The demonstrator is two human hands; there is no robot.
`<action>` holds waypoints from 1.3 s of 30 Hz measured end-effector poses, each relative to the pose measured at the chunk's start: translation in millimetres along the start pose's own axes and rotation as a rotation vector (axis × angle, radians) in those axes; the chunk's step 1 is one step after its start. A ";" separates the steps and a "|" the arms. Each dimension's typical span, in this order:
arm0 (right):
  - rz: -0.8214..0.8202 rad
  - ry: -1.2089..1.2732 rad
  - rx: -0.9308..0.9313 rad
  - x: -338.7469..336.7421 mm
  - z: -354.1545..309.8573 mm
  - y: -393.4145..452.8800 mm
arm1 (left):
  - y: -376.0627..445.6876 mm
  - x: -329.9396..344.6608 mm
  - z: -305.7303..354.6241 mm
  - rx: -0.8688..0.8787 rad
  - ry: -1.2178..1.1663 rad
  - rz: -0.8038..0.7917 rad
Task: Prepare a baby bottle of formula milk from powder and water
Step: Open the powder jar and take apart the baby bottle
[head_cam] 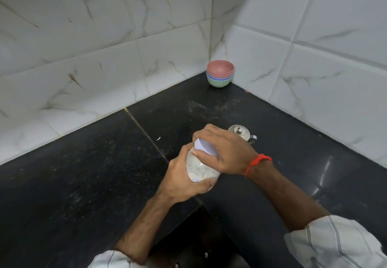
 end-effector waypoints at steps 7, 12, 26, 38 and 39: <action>-0.212 0.345 0.006 -30.6 4.7 -3.4 | 0.5 -3.3 8.6 0.032 0.026 0.018; -0.341 0.273 0.074 -41.4 5.2 -10.7 | -1.7 -8.4 1.7 0.036 0.146 -0.032; 0.244 0.695 0.666 59.0 67.7 -92.4 | -14.6 -21.1 -71.2 -0.253 -0.007 0.336; 0.073 0.398 0.742 122.3 74.9 -92.1 | -3.0 -2.4 -112.7 -0.324 0.016 0.232; 0.052 0.361 0.749 125.4 77.7 -94.0 | -3.5 -2.6 -114.6 -0.326 0.014 0.231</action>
Point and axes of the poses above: each hand's wrist, its own y-axis towards the middle knuckle, its own x-axis out of the palm, z = x × y, the point moved 1 cm from there along y, towards the middle knuckle
